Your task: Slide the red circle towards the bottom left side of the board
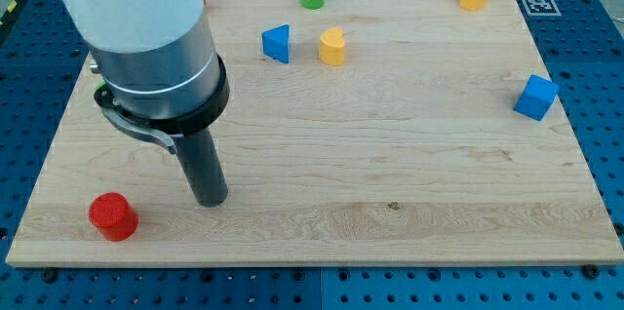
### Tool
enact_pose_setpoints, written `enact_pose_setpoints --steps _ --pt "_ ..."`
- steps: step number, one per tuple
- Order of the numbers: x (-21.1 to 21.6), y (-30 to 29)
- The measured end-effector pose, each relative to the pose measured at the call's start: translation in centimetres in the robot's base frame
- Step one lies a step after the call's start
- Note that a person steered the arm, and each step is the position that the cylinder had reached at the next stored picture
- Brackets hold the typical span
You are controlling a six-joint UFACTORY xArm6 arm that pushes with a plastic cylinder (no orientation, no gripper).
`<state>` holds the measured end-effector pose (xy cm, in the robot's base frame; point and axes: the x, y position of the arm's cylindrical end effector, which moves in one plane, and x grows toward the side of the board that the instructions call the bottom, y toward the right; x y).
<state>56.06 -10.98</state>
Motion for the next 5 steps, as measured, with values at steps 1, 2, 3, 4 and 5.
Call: enact_pose_setpoints --steps 1,2,3,4,5 --pt "0.0 2.0" --pt "0.0 3.9" --pt "-0.1 3.9" --pt "-1.2 3.9" --pt "-2.4 3.9"
